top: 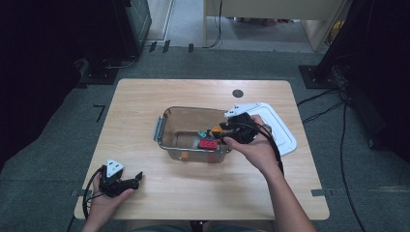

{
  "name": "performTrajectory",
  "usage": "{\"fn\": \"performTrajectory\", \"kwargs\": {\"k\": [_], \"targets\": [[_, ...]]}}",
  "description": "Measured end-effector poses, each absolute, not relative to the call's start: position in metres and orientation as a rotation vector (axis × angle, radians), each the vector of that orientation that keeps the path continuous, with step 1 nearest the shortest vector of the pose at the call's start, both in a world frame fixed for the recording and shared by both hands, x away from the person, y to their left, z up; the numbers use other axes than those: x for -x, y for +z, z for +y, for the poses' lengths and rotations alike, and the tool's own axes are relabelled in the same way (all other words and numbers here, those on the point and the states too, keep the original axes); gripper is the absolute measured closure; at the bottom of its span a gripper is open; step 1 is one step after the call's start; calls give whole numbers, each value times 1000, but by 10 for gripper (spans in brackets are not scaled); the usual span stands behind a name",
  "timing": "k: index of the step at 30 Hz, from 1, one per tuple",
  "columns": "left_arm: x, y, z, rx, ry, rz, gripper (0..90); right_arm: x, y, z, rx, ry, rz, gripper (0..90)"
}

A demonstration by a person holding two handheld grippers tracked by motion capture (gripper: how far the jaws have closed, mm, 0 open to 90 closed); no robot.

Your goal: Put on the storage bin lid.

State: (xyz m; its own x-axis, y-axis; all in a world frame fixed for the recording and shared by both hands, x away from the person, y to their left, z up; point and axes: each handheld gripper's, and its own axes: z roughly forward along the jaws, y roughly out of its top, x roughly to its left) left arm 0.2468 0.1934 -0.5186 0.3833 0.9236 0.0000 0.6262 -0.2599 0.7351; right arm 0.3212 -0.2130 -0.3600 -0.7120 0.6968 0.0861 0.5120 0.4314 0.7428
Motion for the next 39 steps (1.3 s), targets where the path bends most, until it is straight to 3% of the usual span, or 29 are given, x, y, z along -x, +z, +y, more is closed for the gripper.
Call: {"fn": "performTrajectory", "kwargs": {"k": [3, 22, 39], "targets": [[-247, -519, 193, -1989, 582, 1328, 147, -321, -359, -214, -1049, 1149, 2433, 475], [-247, -519, 193, -1991, 582, 1328, 147, -330, -372, -287, -1242, 1157, 2209, 404], [-247, -519, 193, -1990, 580, 1328, 147, -391, -451, -350, -1507, 842, 2056, 473]]}}
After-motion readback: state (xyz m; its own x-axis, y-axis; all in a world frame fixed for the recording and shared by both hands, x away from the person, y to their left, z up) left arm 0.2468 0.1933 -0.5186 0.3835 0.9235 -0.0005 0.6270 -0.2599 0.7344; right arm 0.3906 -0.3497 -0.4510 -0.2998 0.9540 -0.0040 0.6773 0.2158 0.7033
